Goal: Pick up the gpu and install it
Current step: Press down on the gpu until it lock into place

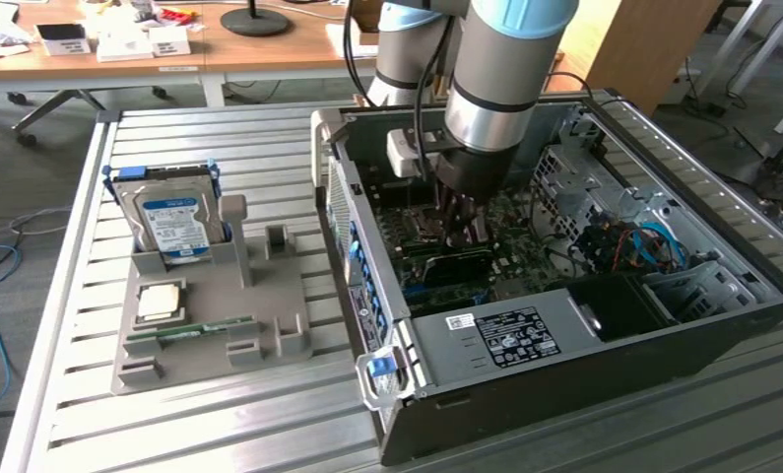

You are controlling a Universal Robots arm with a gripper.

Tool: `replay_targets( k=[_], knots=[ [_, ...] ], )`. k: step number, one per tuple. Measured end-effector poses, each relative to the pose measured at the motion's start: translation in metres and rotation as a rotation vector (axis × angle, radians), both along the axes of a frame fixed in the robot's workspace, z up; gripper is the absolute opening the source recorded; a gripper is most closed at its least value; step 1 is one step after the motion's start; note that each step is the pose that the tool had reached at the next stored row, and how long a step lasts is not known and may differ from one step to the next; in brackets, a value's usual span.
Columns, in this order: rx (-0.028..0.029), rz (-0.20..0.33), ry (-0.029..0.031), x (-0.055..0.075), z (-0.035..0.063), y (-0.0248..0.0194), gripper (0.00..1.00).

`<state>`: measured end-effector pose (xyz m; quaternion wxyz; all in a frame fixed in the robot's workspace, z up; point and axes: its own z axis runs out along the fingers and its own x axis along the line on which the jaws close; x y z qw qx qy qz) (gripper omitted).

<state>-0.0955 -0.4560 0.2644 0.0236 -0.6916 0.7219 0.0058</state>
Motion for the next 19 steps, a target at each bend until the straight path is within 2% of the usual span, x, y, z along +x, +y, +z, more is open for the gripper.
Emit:
replay_targets(
  k=[19],
  knots=[
    [-0.0007, 0.0, 0.0003, -0.001, -0.0037, -0.0009, 0.11]
  ],
)
